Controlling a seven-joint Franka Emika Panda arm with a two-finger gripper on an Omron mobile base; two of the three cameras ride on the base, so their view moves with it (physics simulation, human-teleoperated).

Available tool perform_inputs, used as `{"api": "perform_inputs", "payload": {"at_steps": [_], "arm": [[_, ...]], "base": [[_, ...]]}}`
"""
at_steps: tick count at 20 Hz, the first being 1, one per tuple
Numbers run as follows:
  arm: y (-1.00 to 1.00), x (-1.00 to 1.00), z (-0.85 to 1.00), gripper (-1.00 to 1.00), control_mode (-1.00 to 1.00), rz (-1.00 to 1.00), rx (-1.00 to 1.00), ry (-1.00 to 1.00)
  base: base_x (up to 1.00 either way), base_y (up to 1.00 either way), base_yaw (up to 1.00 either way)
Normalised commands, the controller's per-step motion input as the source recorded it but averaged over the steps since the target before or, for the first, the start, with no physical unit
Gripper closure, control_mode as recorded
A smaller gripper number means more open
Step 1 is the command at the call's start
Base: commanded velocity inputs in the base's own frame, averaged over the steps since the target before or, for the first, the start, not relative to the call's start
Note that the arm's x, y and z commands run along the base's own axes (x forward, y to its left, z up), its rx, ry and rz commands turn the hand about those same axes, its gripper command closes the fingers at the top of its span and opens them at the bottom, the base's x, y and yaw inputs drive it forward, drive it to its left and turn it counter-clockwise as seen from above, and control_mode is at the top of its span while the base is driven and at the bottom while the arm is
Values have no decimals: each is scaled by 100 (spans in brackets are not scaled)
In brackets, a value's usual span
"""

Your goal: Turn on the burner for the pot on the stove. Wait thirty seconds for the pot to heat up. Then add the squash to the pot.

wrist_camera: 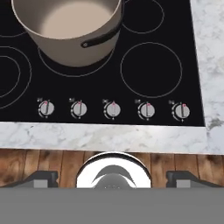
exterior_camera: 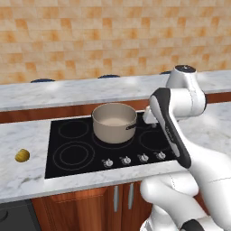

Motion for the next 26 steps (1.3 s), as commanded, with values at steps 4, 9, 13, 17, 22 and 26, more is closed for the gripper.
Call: {"api": "perform_inputs", "payload": {"at_steps": [4, 9, 13, 17, 22, 26], "arm": [[27, 0, -40, -100, -100, 0, 0, 11], [8, 0, -55, -100, -100, 0, 0, 12], [0, 1, -62, -100, -100, 0, 0, 10], [0, 10, -52, -100, -100, 0, 0, 8], [0, 17, -48, -100, -100, 0, 0, 2], [0, 23, -44, -100, -100, 0, 0, 0]], "base": [[0, 0, 0], [0, 0, 0], [0, 0, 0], [0, 0, 0], [0, 0, 0], [0, 0, 0]]}}
